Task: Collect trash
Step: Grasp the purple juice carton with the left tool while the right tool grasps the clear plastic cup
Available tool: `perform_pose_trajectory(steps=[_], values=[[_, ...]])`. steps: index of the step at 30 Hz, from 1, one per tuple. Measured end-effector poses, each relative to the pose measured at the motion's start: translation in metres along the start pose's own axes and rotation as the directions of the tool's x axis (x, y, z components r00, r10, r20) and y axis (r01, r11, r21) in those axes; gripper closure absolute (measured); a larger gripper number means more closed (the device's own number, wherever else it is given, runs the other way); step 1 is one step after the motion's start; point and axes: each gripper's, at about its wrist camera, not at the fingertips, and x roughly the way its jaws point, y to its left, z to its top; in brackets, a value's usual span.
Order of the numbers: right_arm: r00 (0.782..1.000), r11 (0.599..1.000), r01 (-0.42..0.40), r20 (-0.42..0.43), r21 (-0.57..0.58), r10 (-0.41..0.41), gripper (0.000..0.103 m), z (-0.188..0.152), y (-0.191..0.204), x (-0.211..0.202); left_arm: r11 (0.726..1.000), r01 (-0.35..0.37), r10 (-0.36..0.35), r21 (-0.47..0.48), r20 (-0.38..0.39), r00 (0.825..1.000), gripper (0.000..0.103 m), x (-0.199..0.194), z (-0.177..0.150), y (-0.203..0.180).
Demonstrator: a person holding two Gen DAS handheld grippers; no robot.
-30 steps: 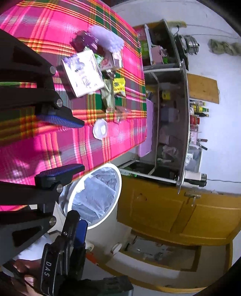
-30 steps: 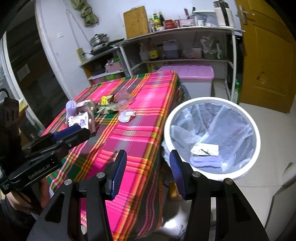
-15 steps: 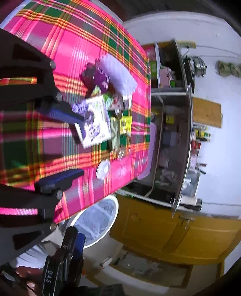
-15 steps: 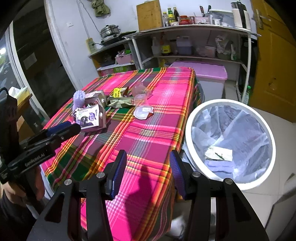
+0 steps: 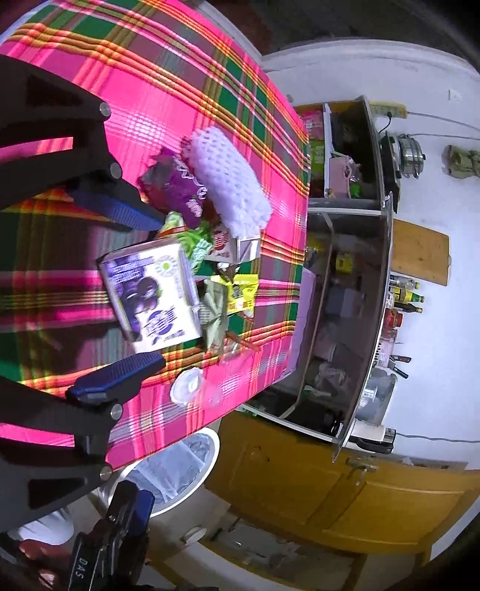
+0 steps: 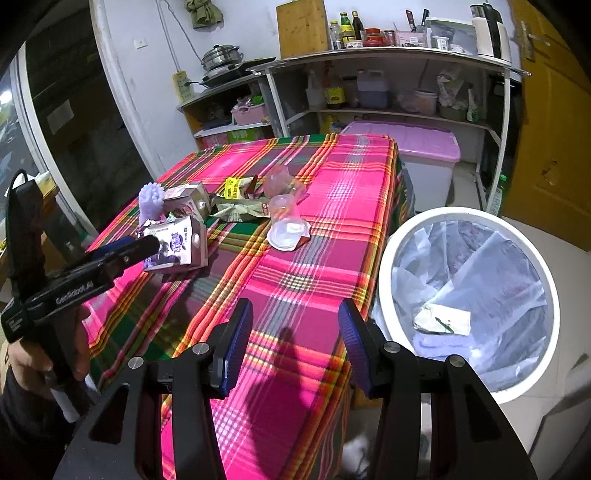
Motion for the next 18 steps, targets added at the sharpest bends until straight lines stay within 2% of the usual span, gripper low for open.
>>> perform_pose_trajectory(steps=[4,11,14,18], values=[[1.000,1.000,-0.005,-0.009,0.008,0.005,0.054,0.001,-0.001,0.006,0.999,0.022,-0.022,0.027,0.008,1.000,0.035,0.010,0.010,0.004],[1.000,1.000,-0.003,-0.015,0.016,0.003,0.054,0.001,-0.004,0.011,0.992,0.111,-0.109,0.057,-0.040,0.993,0.035,0.031,0.016,0.004],[1.000,1.000,-0.001,-0.015,0.016,0.001,0.054,0.001,-0.004,0.012,0.981,0.181,-0.177,0.073,-0.048,0.983,0.035,0.024,0.010,-0.001],[1.000,1.000,-0.005,-0.020,0.018,0.005,0.054,0.001,-0.004,0.016,0.969,0.221,-0.218,0.113,-0.040,0.975,0.035,0.008,0.000,-0.010]])
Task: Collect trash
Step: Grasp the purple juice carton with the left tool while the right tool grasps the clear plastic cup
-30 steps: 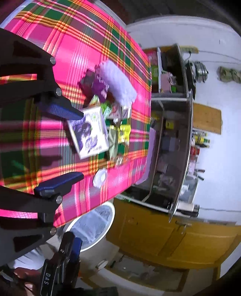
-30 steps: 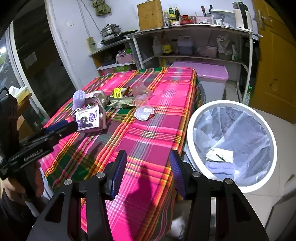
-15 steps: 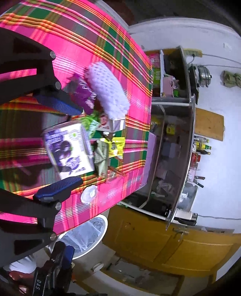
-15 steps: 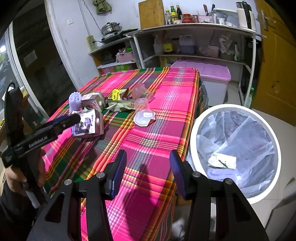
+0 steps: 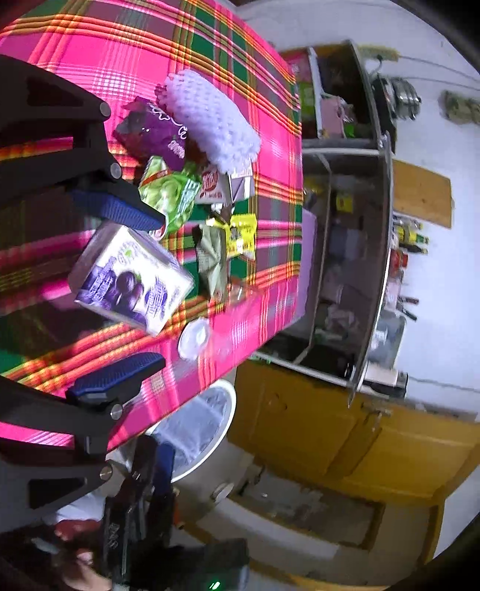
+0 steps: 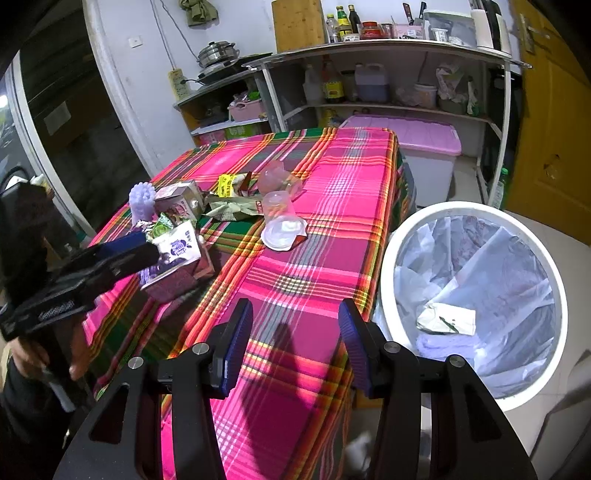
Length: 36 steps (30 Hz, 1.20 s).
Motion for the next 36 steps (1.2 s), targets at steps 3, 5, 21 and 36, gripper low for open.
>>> perform_pose_trajectory(steps=[3,5,21,36], values=[[1.000,1.000,-0.005,-0.005,0.002,0.005,0.054,-0.001,0.001,0.002,1.000,0.024,-0.024,-0.002,0.019,1.000,0.035,-0.009,-0.001,-0.002],[1.000,1.000,-0.006,-0.005,0.001,0.006,0.054,-0.002,0.002,0.001,1.000,-0.028,0.028,-0.004,0.013,1.000,0.035,-0.007,-0.001,0.002],[1.000,0.999,-0.002,-0.005,-0.032,0.001,0.054,0.010,0.005,0.011,0.977,-0.166,0.171,0.135,-0.029,0.985,0.057,0.016,-0.009,-0.015],[1.000,0.992,0.008,0.000,-0.127,-0.008,0.050,0.051,0.017,0.048,0.988,-0.132,0.133,0.078,-0.011,0.991,0.074,0.008,-0.013,-0.016]])
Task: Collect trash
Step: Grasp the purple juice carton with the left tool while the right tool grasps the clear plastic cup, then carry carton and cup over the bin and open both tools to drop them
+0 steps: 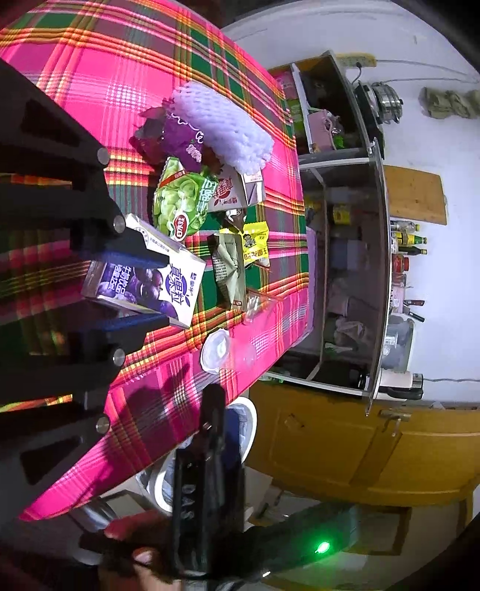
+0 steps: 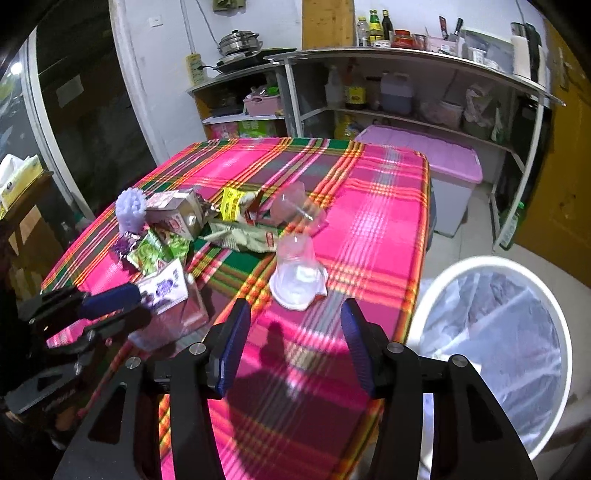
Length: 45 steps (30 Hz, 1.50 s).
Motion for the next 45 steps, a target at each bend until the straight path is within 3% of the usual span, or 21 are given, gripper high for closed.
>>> perform_pose_trajectory(steps=[1,3,11,13,17,18,25,34,45], values=[[1.000,1.000,0.000,0.000,-0.002,0.000,0.050,0.003,0.000,0.003,1.000,-0.003,0.003,0.010,0.000,1.000,0.071,0.000,0.000,0.000],[1.000,1.000,-0.004,-0.001,-0.007,0.004,0.049,0.008,0.000,0.007,1.000,-0.001,0.001,0.018,0.001,1.000,0.056,0.000,0.000,0.001],[0.999,1.000,-0.005,-0.035,-0.019,0.004,0.049,0.026,0.005,0.036,1.000,0.003,-0.002,0.027,-0.004,1.000,0.047,0.004,0.001,0.012],[0.999,1.000,0.000,-0.040,-0.018,0.000,0.050,0.027,0.003,0.040,0.999,0.008,-0.008,0.043,-0.010,1.000,0.047,0.005,0.001,0.009],[0.999,1.000,-0.008,-0.041,0.008,0.008,0.073,0.027,-0.004,0.041,0.999,0.019,-0.018,0.050,-0.032,0.999,0.046,0.009,0.000,0.008],[0.999,1.000,-0.009,-0.041,0.015,0.010,0.073,0.027,-0.005,0.040,0.999,0.021,-0.019,0.043,-0.043,0.999,0.046,0.011,0.000,0.010],[0.999,0.999,-0.034,-0.027,0.038,0.035,0.074,0.021,-0.006,0.029,1.000,0.010,-0.009,0.019,-0.069,0.998,0.046,0.016,0.000,0.010],[0.999,0.998,-0.050,0.003,0.050,0.050,0.074,0.006,-0.004,0.003,0.998,0.032,-0.035,-0.057,-0.046,0.998,0.047,0.010,-0.002,0.013],[0.997,0.997,-0.027,0.069,0.066,0.022,0.074,-0.016,-0.003,-0.049,0.998,0.025,-0.025,-0.056,0.004,1.000,0.047,-0.017,0.000,-0.007]])
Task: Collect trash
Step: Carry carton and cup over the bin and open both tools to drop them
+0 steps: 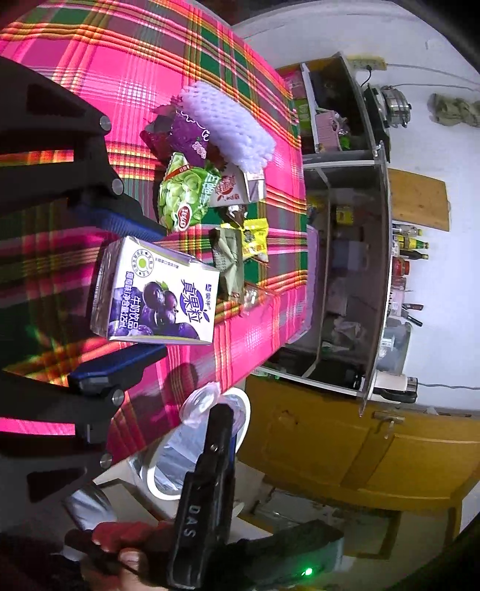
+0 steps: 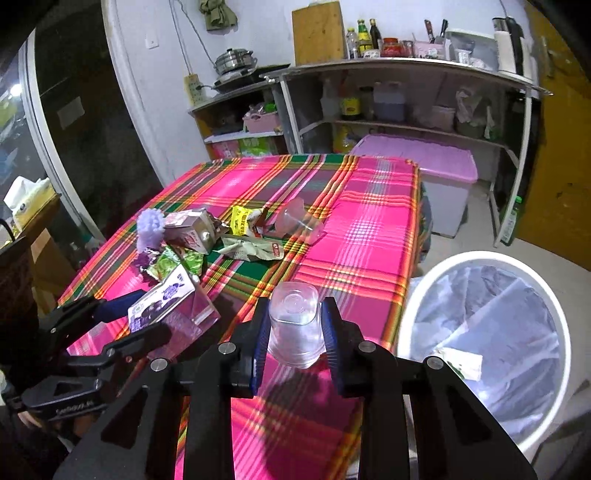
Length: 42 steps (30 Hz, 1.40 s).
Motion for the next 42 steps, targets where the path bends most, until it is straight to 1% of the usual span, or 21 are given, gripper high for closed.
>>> perform_pose_trajectory(steps=[8,14,19,30,42], values=[[0.999,1.000,0.015,0.050,0.027,-0.017,0.074,-0.015,-0.006,-0.041,1.000,0.003,-0.003,0.003,0.039,0.999,0.047,-0.021,0.004,-0.027],[0.997,0.998,0.033,0.072,0.062,-0.037,0.074,-0.027,-0.018,-0.061,0.999,0.026,-0.027,0.026,0.046,0.999,0.047,-0.027,0.006,-0.049],[0.995,0.994,0.052,0.076,0.099,-0.060,0.074,-0.036,-0.033,-0.070,0.998,0.049,-0.051,0.045,0.043,0.998,0.047,-0.028,0.007,-0.065],[0.989,0.979,0.104,0.082,0.175,-0.120,0.074,-0.049,-0.070,-0.084,0.992,0.096,-0.098,0.078,0.026,0.995,0.047,-0.013,0.015,-0.092],[0.984,0.959,0.150,0.063,0.242,-0.170,0.074,-0.057,-0.104,-0.084,0.977,0.174,-0.174,0.121,-0.012,0.985,0.047,0.021,0.026,-0.127]])
